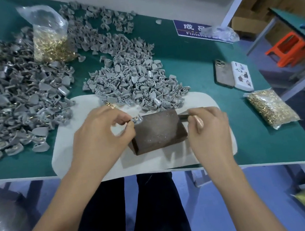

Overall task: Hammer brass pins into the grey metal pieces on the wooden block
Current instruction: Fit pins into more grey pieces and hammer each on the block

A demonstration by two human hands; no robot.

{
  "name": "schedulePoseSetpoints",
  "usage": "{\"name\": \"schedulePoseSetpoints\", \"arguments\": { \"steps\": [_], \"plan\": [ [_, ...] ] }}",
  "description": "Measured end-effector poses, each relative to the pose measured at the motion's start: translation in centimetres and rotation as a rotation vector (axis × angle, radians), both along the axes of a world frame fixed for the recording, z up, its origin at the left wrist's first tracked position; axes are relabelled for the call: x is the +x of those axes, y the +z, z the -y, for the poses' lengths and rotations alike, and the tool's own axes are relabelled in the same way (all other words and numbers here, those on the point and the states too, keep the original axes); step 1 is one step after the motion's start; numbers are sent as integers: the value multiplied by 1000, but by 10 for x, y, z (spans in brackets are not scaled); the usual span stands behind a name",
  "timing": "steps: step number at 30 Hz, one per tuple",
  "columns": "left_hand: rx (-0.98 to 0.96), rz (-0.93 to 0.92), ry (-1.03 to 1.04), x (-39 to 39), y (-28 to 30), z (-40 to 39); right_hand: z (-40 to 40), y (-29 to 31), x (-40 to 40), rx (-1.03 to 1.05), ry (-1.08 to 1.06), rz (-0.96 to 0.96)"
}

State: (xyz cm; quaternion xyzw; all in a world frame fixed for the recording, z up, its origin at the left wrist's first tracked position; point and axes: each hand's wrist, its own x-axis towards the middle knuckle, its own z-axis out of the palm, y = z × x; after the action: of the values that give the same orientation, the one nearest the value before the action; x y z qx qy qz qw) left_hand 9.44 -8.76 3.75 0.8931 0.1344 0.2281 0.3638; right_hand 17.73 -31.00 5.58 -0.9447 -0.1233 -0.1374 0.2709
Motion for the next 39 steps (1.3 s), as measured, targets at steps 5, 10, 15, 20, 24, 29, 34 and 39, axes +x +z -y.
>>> {"name": "schedulePoseSetpoints", "arguments": {
  "steps": [5, 10, 15, 20, 24, 29, 34, 39],
  "plan": [
    [13, 40, 202, -33, -6, -62, -77, 7, -3, 175, 414, 32],
    [146, -109, 349, -50, -3, -112, -139, 1, -2, 126, 491, -175],
    [190, -217, 405, -54, -8, -134, -180, -4, -1, -103, 494, -168],
    [157, -138, 399, -53, -7, -134, -198, -9, 3, -425, 439, -104],
    [194, -81, 357, -46, -4, -122, -203, -11, 3, -531, 442, -49],
    [81, -16, 139, -11, 3, -101, -190, -2, 6, -340, 441, -134],
    [167, -148, 33, 41, 4, -93, -164, 7, 12, -294, 385, -171],
    [274, -319, 9, 73, 0, -97, -144, 8, 19, -138, 323, -191]
  ]
}}
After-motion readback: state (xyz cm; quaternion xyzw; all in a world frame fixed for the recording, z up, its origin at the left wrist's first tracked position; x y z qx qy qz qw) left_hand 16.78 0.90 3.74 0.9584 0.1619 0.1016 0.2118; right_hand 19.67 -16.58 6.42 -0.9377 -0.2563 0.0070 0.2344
